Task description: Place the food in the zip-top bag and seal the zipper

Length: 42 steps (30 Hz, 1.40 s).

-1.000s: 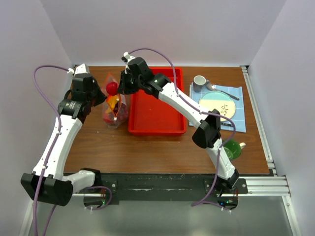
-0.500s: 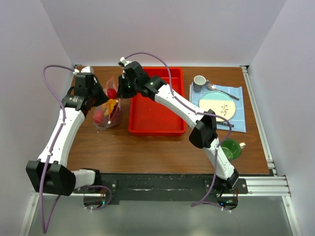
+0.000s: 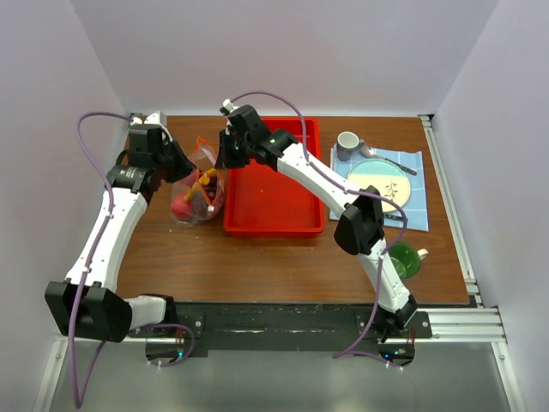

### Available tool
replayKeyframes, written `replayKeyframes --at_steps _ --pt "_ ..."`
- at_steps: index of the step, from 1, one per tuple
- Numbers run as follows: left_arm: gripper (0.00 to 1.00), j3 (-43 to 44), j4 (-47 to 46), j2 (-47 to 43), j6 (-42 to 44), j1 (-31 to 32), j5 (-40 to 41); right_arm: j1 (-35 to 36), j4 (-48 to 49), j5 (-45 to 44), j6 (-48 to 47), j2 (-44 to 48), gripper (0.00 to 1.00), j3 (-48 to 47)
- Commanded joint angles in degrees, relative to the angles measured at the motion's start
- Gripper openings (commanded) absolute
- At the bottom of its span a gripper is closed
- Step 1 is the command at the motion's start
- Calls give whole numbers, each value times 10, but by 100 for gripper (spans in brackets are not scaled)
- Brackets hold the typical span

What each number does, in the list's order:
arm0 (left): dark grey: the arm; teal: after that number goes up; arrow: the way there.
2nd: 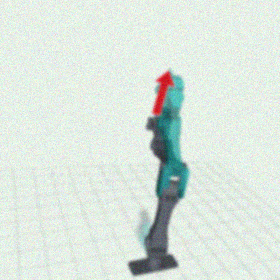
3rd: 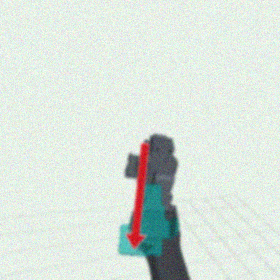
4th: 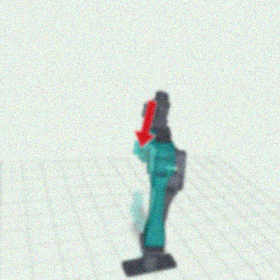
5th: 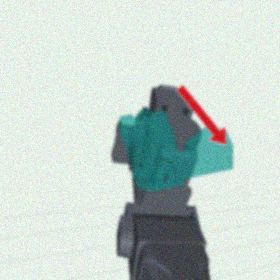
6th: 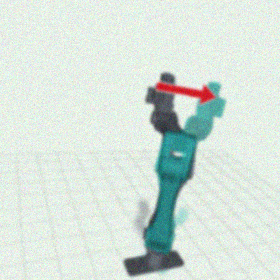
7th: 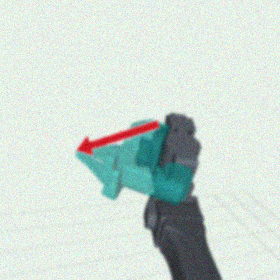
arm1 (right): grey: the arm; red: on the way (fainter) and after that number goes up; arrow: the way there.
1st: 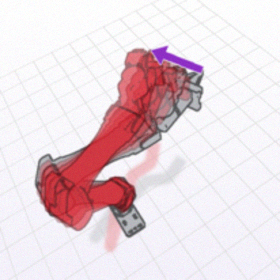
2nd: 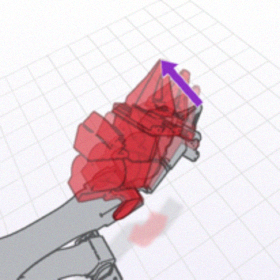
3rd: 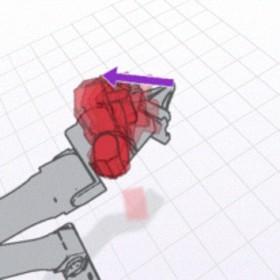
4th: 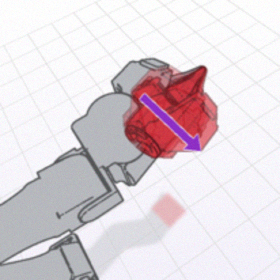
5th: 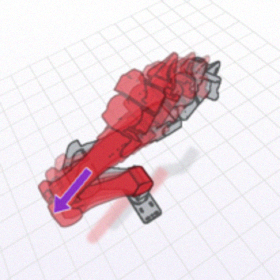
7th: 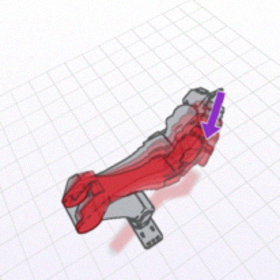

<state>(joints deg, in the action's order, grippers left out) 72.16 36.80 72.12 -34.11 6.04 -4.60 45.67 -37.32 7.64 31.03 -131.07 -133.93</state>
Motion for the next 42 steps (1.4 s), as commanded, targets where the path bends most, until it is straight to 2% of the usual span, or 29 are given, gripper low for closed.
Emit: replayKeyframes --at_steps 1,7,9,10,12,13,15,18,21,24,25,31,35,40,42 --pt "0 -34 -66 6 -21 -1 -50 -10 6 33 -5 36 0 -5" --pt "2 -47 -102 26 -32 23 -70 -14 3 0 -11 83 10 52" --pt "6 -49 -106 29 -33 34 -72 -17 3 -6 -9 101 21 76" --pt "10 -51 -115 29 -34 37 -74 -18 3 -9 -9 107 33 85" --pt "14 -59 -122 29 -35 39 -77 -18 2 -12 -8 123 45 109" --pt "17 -61 -128 29 -35 39 -80 -19 1 -12 -7 128 55 116" --pt "20 -66 -132 30 -34 39 -83 -18 2 -7 -4 140 62 139" --pt "33 -70 -138 27 -31 39 -88 -18 15 9 16 172 63 187" --pt "48 -75 -138 9 -27 39 -86 -16 45 33 44 214 63 277" --pt "55 -76 -123 -8 -25 38 -60 -13 95 55 88 251 58 377" --pt "56 -78 -111 -13 -26 37 -44 -12 126 76 98 257 56 412" --pt "54 -126 -90 -62 -56 25 -10 11 201 96 160 273 56 465" --pt "47 -185 -96 -103 -79 25 -15 21 254 103 207 270 54 498" --pt "45 -285 -134 -157 -110 25 -28 35 284 94 236 270 53 520" --pt "43 -297 -132 -169 -119 25 -29 41 290 97 243 268 51 525"
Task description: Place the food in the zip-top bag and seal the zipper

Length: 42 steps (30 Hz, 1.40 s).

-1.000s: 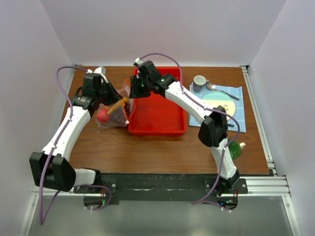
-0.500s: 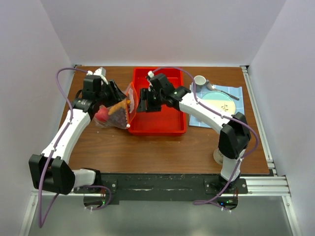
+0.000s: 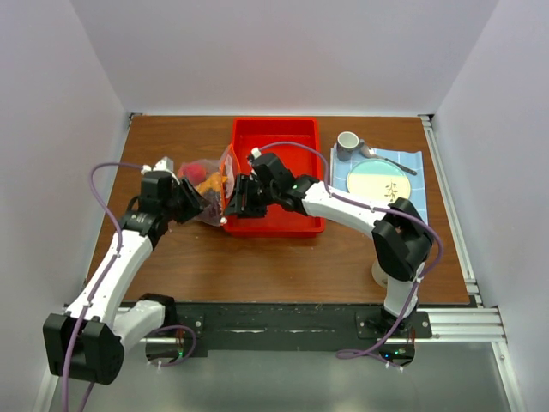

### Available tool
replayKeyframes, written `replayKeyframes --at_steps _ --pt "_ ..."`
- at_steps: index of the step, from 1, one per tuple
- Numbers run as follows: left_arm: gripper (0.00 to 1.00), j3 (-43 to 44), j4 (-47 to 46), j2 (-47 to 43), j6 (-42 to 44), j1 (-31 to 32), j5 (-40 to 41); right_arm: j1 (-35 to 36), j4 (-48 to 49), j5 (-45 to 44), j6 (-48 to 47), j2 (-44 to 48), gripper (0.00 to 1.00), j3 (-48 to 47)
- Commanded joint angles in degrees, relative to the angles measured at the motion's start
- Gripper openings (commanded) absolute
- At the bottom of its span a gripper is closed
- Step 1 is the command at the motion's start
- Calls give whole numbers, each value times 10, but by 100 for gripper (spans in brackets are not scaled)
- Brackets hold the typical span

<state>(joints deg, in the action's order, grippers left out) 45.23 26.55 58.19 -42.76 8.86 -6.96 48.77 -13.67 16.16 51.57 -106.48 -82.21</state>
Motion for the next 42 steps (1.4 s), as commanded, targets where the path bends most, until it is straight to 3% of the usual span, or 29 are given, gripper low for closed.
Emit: replayKeyframes --at_steps 1,15,31,38,42 --pt "42 -37 -30 -34 -34 -3 -3 11 56 12 41 22 51 14" --pt "40 -105 -52 -80 -43 -2 -24 19 96 14 78 12 40 39" --pt "49 -155 -90 -111 -65 -2 -60 22 120 37 92 -3 32 55" --pt "56 -192 -165 -145 -38 5 -74 22 87 25 70 -9 11 36" --pt "62 -217 -212 -171 -22 24 -61 19 47 3 44 -8 4 14"
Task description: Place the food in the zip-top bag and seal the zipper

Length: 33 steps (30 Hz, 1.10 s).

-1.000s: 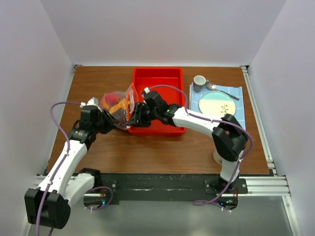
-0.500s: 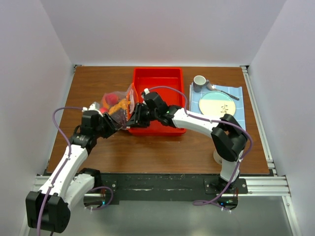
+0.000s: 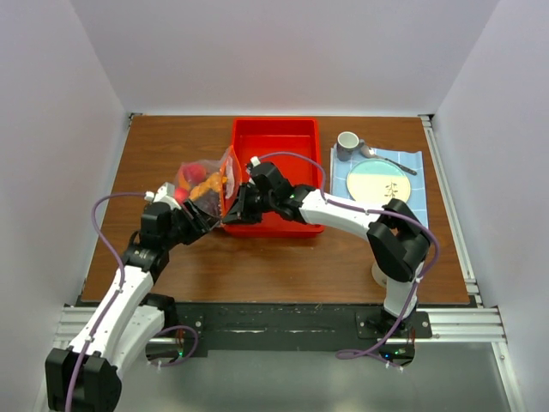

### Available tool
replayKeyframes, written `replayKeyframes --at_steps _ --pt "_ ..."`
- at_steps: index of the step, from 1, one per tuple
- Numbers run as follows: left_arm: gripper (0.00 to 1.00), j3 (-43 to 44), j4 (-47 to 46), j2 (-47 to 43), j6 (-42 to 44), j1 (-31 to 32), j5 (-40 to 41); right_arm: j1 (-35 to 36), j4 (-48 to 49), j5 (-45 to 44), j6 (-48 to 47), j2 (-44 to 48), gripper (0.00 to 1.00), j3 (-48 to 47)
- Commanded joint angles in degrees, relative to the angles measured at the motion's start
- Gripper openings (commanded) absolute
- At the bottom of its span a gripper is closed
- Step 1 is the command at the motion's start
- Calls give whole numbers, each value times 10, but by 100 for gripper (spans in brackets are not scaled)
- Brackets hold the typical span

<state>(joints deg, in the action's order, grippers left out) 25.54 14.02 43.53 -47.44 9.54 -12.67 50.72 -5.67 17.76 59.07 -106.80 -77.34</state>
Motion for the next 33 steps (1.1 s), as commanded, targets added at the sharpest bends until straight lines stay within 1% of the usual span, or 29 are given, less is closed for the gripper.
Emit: replayKeyframes --at_steps 1,5,6,9,10,14,17,18,20,21,22,25,28,29,33 --pt "62 -22 -91 -35 30 22 3 -2 -39 -17 -35 -5 4 -37" --pt "62 -30 -100 -45 51 66 60 -12 -64 -21 -50 -1 0 -44" --pt "62 -30 -95 -43 47 83 85 -14 -64 -22 -49 3 0 -41" --pt "55 -36 -83 -32 6 85 89 -19 -58 -23 -49 15 0 -27" --pt "52 -40 -83 -34 -27 85 90 -20 -53 -22 -48 18 0 -23" --pt "49 -69 -108 -52 -116 85 76 -21 -21 -19 -47 29 0 7" --pt "49 -60 -95 -71 -128 85 84 -23 -36 -21 -62 29 0 -1" --pt "49 -55 -89 -73 -120 85 93 -24 -43 -25 -64 28 0 -4" --pt "48 -39 -77 -71 -71 85 108 -27 -54 -28 -71 27 0 -13" --pt "48 -37 -84 -71 -51 85 105 -29 -58 -28 -72 27 0 -17" --pt "48 -37 -103 -74 -13 85 102 -32 -65 -28 -81 25 0 -23" --pt "49 -51 -138 -73 43 87 87 -34 -109 -32 -96 17 0 -64" --pt "49 -57 -177 -72 74 94 83 -40 -154 -40 -99 8 0 -108" --pt "49 -51 -176 -73 81 101 94 -41 -186 -44 -99 5 0 -138" --pt "49 -26 -164 -75 118 106 117 -48 -238 -32 -90 -27 0 -197"
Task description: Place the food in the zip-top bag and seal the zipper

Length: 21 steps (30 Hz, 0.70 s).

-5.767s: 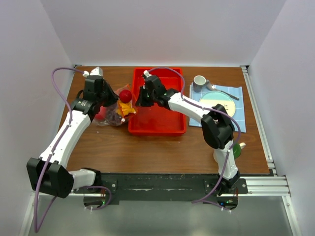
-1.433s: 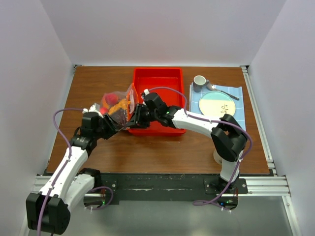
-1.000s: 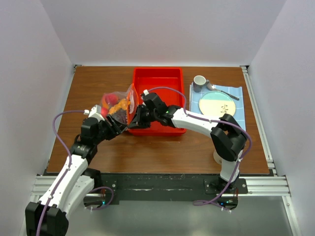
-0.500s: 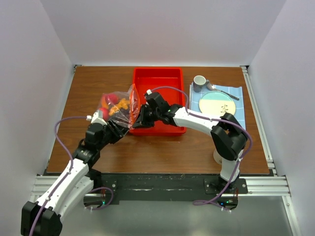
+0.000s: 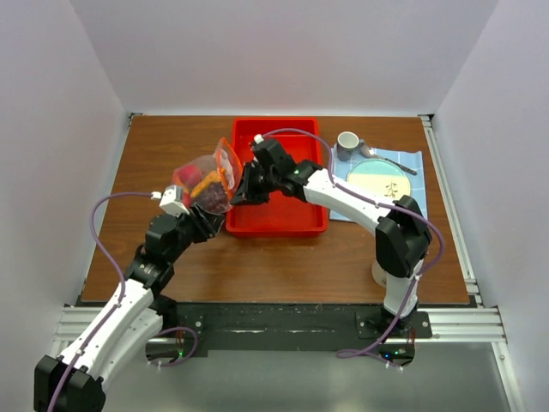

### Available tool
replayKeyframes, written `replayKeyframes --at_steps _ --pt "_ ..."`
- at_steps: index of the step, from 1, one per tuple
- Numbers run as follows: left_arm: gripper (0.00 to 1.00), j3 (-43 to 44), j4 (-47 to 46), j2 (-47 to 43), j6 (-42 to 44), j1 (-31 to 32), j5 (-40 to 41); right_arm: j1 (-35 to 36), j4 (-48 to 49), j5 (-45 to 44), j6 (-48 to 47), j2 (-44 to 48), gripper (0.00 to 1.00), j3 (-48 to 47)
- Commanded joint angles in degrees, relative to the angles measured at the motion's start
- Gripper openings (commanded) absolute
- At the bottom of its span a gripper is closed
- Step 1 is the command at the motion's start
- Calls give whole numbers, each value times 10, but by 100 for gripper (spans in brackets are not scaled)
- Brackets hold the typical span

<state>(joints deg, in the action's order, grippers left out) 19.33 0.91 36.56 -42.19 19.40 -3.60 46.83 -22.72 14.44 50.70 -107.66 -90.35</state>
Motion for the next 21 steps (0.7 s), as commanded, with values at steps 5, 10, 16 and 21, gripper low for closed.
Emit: replayKeyframes --at_steps 5,10,16,21 --pt "48 86 9 36 91 44 65 -12 -90 20 -5 -41 0 -119" --pt "48 162 66 82 139 128 161 -21 -86 43 2 -55 0 -133" --pt "46 215 109 130 232 144 229 -26 -89 70 26 -71 0 -156" --pt "45 188 35 103 358 144 204 -33 -109 91 41 -86 0 -181"
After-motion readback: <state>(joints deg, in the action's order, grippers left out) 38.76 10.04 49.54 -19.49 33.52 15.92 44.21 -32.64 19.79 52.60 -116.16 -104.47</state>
